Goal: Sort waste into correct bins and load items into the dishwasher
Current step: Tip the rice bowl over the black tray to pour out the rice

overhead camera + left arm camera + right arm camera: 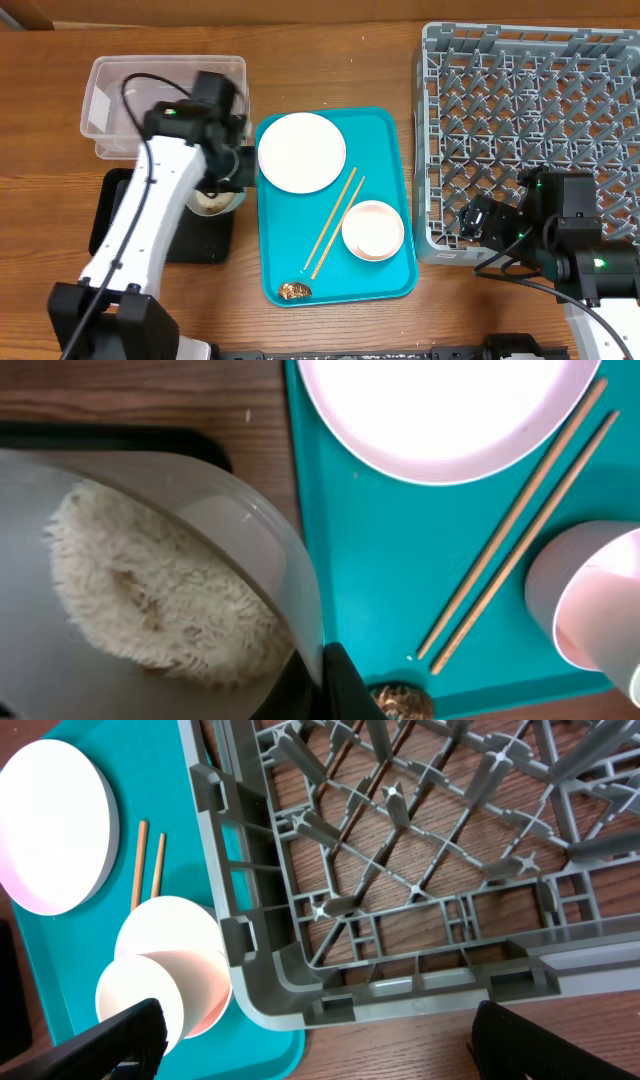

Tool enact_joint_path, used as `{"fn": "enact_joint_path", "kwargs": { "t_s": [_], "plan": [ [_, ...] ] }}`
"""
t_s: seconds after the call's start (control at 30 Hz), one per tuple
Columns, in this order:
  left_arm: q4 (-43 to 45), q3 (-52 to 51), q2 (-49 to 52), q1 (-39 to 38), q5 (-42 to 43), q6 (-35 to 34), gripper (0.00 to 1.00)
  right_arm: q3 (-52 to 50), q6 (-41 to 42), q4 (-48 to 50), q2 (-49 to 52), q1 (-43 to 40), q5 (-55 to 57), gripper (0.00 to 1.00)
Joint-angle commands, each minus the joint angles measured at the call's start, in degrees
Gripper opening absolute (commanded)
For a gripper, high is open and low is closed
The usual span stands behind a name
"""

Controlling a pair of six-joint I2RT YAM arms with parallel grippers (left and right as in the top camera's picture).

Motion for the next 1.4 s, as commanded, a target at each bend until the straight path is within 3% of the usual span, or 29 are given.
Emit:
{"fn": "enact_joint_path", "kwargs": {
  "t_s": [0.0, 0.03, 0.3, 0.43, 0.9, 1.2, 1.23, 1.27, 1.3, 1.33, 1.37],
  "plan": [
    [2.43, -3.28, -0.81, 9.35, 13.11, 10.12, 0.04, 1.46, -0.33, 0.28, -0.17, 0.09, -0.24, 1.0],
    [3.02, -4.2, -0.81, 10.91, 14.88, 10.93, 0.04, 1.46, -0.33, 0.28, -0.17, 0.09, -0.24, 1.0],
    [11.3, -16.52, -0.42, 29.33, 54.25, 30.34, 0.04, 1.46, -0.33, 0.28, -0.17, 0.09, -0.24, 1.0],
    [11.15, -19.76, -0.37, 32.39, 63.6, 36.5, 0.04, 1.46, -0.33, 0.28, -0.17, 0.09, -0.26, 1.0],
    [10.95, -20.31, -0.37, 40.11, 64.26, 36.81, 0.04, 1.46, -0.33, 0.28, -0.17, 0.09, -0.26, 1.0],
    [10.93, -20.76, -0.31, 45.81, 63.39, 32.96, 0.04, 1.46, -0.33, 0.26, -0.17, 0.09, -0.26, 1.0],
    [12.33, -20.76, -0.24, 45.86, 61.61, 31.69, 0.04, 1.46, -0.33, 0.26, -0.17, 0.09, -0.26, 1.0],
    [15.72, -20.76, 0.22, 45.92, 57.46, 21.79, 0.04, 1.46, -0.33, 0.28, -0.17, 0.09, -0.26, 1.0],
    [14.78, -20.76, 0.37, 45.92, 61.81, 18.82, 0.04, 1.46, -0.33, 0.26, -0.17, 0.09, -0.26, 1.0],
    [12.48, -20.76, 0.33, 45.72, 70.97, 27.23, 0.04, 1.46, -0.33, 0.24, -0.17, 0.09, -0.26, 1.0],
    [12.7, -20.76, 0.33, 45.72, 71.41, 30.27, 0.04, 1.46, -0.31, 0.24, -0.17, 0.09, -0.26, 1.0]
  ]
}}
